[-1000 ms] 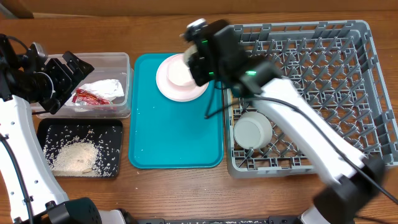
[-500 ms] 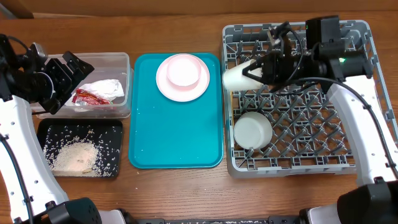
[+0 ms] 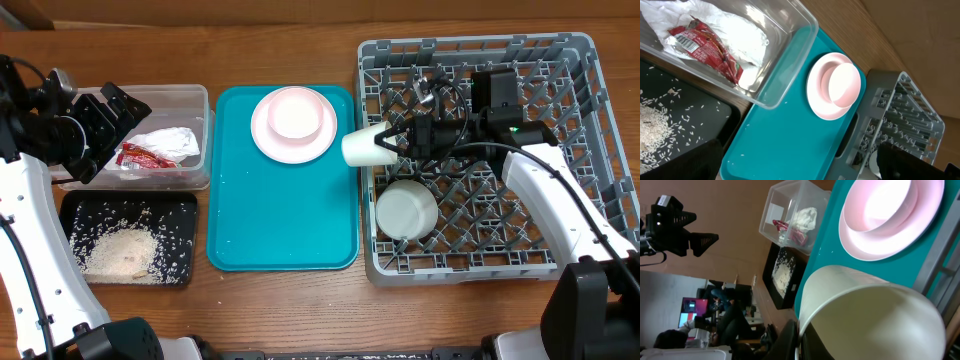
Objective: Sort waste into correct bins and load items into the dishwasher
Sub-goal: 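Carry the cup into the dish rack and lower it on its side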
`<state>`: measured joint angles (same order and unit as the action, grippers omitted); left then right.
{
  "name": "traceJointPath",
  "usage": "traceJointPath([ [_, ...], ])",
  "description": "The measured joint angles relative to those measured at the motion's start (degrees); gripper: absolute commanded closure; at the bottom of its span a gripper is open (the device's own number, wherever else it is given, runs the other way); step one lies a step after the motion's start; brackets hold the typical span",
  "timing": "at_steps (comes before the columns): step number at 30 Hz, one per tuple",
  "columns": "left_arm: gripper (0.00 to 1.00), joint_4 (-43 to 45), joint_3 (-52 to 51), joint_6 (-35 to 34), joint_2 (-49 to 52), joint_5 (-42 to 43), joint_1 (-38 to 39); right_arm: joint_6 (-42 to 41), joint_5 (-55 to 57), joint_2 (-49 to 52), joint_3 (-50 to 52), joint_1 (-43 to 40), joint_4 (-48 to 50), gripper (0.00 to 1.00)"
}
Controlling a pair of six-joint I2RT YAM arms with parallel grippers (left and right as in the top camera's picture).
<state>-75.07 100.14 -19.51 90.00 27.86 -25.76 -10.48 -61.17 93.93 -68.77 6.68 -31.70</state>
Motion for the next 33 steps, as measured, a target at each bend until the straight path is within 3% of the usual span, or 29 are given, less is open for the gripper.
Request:
traceJointPath([
  [21,0.0,0.02,0.0,0.0,0.0,0.0,0.0,0.0,1.09,4.02,0.0,-0.74,3.98,0.96],
  [33,0.0,0.0,0.0,0.0,0.0,0.0,0.0,1.36,1.66,4.31,0.02,-9.75,-2.86,0.96],
])
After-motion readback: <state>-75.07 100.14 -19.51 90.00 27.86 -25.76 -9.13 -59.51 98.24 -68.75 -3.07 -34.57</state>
